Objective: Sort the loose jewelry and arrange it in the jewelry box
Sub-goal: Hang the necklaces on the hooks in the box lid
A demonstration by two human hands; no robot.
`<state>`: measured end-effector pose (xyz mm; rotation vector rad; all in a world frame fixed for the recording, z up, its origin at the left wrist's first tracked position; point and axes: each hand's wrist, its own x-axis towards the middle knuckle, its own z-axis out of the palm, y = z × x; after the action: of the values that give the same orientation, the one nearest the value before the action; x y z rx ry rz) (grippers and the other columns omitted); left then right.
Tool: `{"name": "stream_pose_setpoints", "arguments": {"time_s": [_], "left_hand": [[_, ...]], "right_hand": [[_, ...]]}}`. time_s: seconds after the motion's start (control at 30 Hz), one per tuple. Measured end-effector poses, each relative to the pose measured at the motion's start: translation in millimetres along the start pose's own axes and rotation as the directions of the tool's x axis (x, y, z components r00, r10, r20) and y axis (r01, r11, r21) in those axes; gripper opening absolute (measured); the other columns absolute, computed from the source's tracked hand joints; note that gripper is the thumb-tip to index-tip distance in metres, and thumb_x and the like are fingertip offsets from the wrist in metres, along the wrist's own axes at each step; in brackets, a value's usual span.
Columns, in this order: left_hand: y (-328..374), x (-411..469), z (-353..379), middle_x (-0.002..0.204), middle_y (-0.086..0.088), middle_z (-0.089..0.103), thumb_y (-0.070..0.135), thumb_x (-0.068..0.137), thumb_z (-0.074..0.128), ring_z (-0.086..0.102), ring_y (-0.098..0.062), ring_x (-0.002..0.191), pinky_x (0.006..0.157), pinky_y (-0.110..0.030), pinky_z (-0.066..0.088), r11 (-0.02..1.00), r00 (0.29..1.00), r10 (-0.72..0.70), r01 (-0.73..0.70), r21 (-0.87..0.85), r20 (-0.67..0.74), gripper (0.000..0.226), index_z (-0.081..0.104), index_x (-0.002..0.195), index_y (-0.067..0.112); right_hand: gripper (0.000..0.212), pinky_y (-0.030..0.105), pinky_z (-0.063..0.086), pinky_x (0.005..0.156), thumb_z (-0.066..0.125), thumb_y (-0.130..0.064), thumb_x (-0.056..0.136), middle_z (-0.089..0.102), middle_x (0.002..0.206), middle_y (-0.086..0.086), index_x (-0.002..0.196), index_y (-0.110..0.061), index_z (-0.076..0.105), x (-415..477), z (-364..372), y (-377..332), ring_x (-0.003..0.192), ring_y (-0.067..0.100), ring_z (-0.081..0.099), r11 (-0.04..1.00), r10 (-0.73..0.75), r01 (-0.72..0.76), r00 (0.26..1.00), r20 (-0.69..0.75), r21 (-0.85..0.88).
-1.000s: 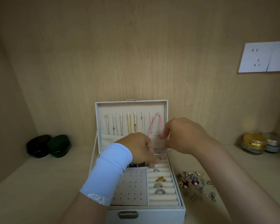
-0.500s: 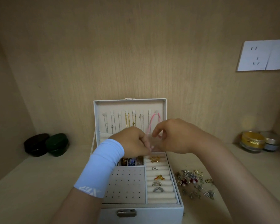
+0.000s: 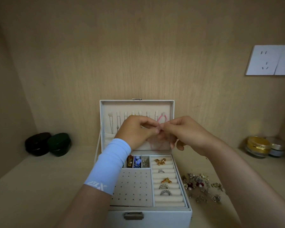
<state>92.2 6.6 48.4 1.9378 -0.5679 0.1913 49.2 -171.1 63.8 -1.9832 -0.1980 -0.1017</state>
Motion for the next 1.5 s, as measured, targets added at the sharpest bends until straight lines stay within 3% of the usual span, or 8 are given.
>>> {"name": "stream_pose_setpoints", "arguments": {"time_s": [0.1, 0.23, 0.47, 0.53, 0.67, 0.97, 1.23, 1.5], "left_hand": [[-1, 0, 1, 0.087, 0.012, 0.074, 0.017, 0.077, 0.082, 0.065, 0.004, 0.079, 0.090, -0.031, 0.054, 0.998, 0.999, 0.001, -0.003, 0.066, 0.032, 0.024, 0.077, 0.096, 0.032], [-3, -2, -1, 0.100, 0.016, 0.069, 0.030, 0.085, 0.074, 0.063, -0.005, 0.098, 0.096, -0.033, 0.050, 0.933, 0.999, -0.051, 0.045, 0.358, 0.007, 0.020, 0.070, 0.104, 0.033], [-1, -5, 4, 0.128, 0.002, 0.059, 0.026, 0.096, 0.058, 0.059, -0.022, 0.113, 0.094, -0.036, 0.050, 0.703, 0.989, -0.104, -0.004, 0.711, 0.108, 0.031, 0.063, 0.126, 0.027], [-1, -6, 7, 0.128, -0.001, 0.053, 0.026, 0.097, 0.055, 0.058, -0.025, 0.111, 0.091, -0.038, 0.051, 0.652, 0.984, -0.114, -0.031, 0.757, 0.138, 0.030, 0.062, 0.126, 0.027], [0, -5, 6, 0.123, -0.003, 0.052, 0.026, 0.094, 0.056, 0.059, -0.026, 0.105, 0.090, -0.041, 0.052, 0.642, 0.978, -0.138, -0.030, 0.766, 0.154, 0.027, 0.062, 0.120, 0.021], [3, -4, 0, 0.115, 0.007, 0.066, 0.031, 0.090, 0.062, 0.062, -0.019, 0.104, 0.088, -0.033, 0.052, 0.705, 0.973, -0.176, 0.017, 0.709, 0.151, 0.027, 0.064, 0.116, 0.032], [2, -4, -5, 0.111, 0.010, 0.063, 0.025, 0.090, 0.065, 0.060, -0.014, 0.106, 0.094, -0.033, 0.051, 0.775, 0.968, -0.182, 0.032, 0.632, 0.174, 0.027, 0.067, 0.116, 0.030], [2, -4, -7, 0.107, 0.011, 0.065, 0.024, 0.087, 0.069, 0.061, -0.011, 0.104, 0.095, -0.036, 0.052, 0.792, 0.961, -0.200, 0.043, 0.609, 0.192, 0.023, 0.070, 0.107, 0.034]], "right_hand": [[0.013, 0.024, 0.038, 0.039, 0.072, -0.017, 0.091, 0.072, 0.073, 0.020, 0.086, -0.007, 0.079, 7, 5, 4, 0.051, 0.019, 0.055, 1.000, -0.009, 0.014, 0.985, -0.170, 0.025], [0.002, 0.012, 0.038, 0.039, 0.077, -0.011, 0.087, 0.066, 0.058, -0.006, 0.088, -0.009, 0.077, 16, 8, 10, 0.038, 0.001, 0.055, 0.987, -0.098, 0.047, 0.933, -0.347, -0.151], [0.011, 0.009, 0.044, 0.059, 0.075, -0.015, 0.086, 0.069, 0.080, -0.008, 0.095, -0.021, 0.078, 19, 15, 20, 0.063, 0.000, 0.062, 0.840, -0.321, 0.098, 0.882, -0.344, -0.533], [0.011, 0.022, 0.053, 0.069, 0.074, -0.016, 0.085, 0.072, 0.081, -0.005, 0.093, -0.023, 0.079, 19, 18, 22, 0.073, 0.010, 0.066, 0.790, -0.372, 0.124, 0.876, -0.308, -0.600], [0.012, 0.036, 0.053, 0.069, 0.071, -0.018, 0.086, 0.070, 0.087, 0.002, 0.092, -0.024, 0.080, 22, 25, 23, 0.081, 0.021, 0.064, 0.642, -0.450, 0.155, 0.870, -0.204, -0.751], [0.016, 0.028, 0.047, 0.065, 0.061, -0.040, 0.093, 0.071, 0.093, -0.007, 0.099, -0.036, 0.076, 18, 25, 12, 0.085, 0.017, 0.065, 0.448, -0.323, 0.099, 0.945, -0.058, -0.889], [0.029, 0.031, 0.050, 0.072, 0.058, -0.039, 0.091, 0.064, 0.109, -0.005, 0.118, -0.030, 0.067, 11, 19, 3, 0.096, 0.019, 0.063, 0.466, -0.418, 0.162, 0.907, -0.055, -0.870], [0.022, 0.030, 0.046, 0.071, 0.059, -0.024, 0.092, 0.065, 0.103, -0.005, 0.102, -0.034, 0.076, 18, 17, 8, 0.097, 0.019, 0.061, 0.473, -0.333, 0.122, 0.942, -0.049, -0.873]]}}
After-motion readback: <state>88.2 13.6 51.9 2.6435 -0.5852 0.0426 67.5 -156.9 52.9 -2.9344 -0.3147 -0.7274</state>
